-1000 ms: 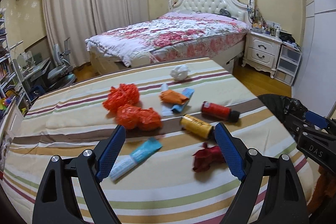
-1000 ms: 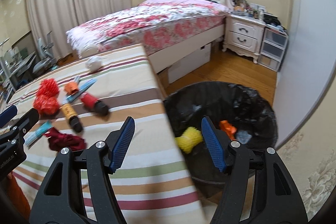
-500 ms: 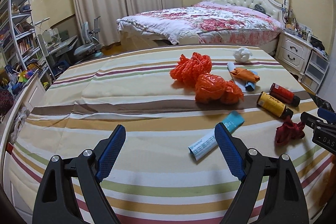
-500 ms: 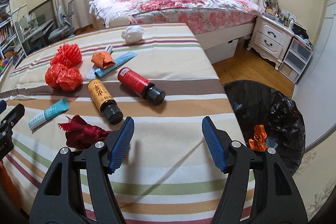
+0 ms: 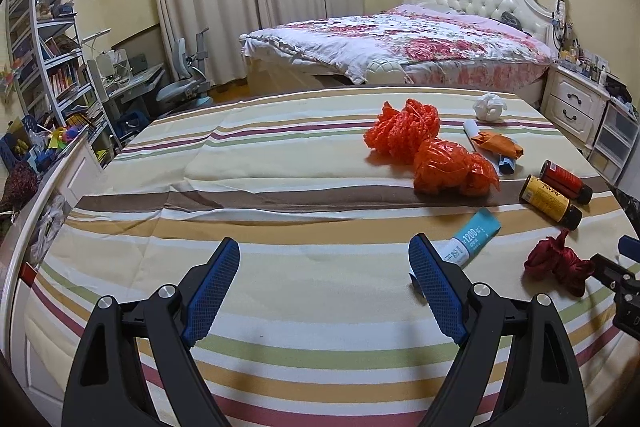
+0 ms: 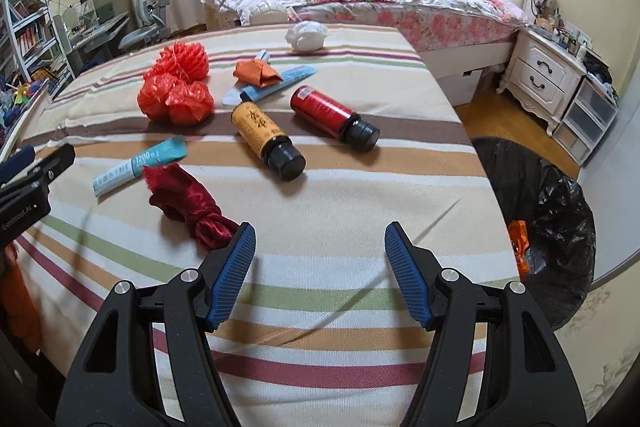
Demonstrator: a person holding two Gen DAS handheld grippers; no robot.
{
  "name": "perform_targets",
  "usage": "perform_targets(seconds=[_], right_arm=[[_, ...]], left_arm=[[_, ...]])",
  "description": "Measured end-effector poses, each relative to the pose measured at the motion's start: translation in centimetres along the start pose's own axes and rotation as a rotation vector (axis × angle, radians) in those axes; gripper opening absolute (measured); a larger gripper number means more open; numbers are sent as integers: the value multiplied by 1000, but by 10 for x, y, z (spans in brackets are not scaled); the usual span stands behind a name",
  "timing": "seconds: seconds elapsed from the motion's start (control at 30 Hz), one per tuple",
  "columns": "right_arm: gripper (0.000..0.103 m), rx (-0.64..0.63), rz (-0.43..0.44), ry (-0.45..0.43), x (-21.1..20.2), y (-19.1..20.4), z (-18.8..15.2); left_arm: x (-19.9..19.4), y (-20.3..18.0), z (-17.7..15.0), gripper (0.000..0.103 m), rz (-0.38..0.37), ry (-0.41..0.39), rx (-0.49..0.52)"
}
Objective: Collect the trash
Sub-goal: 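Grasp the dark red cloth with the right gripper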
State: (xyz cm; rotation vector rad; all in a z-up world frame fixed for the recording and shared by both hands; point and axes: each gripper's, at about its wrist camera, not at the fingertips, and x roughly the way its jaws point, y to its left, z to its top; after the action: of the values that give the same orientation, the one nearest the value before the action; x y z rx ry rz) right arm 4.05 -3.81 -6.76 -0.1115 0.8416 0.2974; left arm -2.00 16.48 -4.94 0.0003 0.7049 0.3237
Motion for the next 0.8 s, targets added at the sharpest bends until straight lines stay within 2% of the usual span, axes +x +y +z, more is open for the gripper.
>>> perform_targets(seconds=[0.13, 0.3, 0.4, 0.57, 0.67, 0.73, 0.8], right_arm=[[66, -16, 47, -35, -11, 9, 6], [65, -86, 101, -12, -3, 36, 10], [61, -126, 118, -6, 3, 51, 11], [38, -159, 141, 30, 14, 62, 11], [28, -166, 130, 38, 16, 62, 8], [23, -156, 124, 38, 13, 58, 6], [23, -137, 112, 37, 9, 51, 3]], left_arm=[[0, 9, -1, 84, 13, 6, -19], [0, 14, -2, 84, 17, 9, -27], [0, 15, -3, 84, 16, 5, -22], [1, 14, -3, 84, 8, 5, -11], [0, 8, -3, 84, -5, 3, 2], [0, 2, -2, 84, -15, 5, 13], [2, -5, -2, 84, -27, 5, 30]])
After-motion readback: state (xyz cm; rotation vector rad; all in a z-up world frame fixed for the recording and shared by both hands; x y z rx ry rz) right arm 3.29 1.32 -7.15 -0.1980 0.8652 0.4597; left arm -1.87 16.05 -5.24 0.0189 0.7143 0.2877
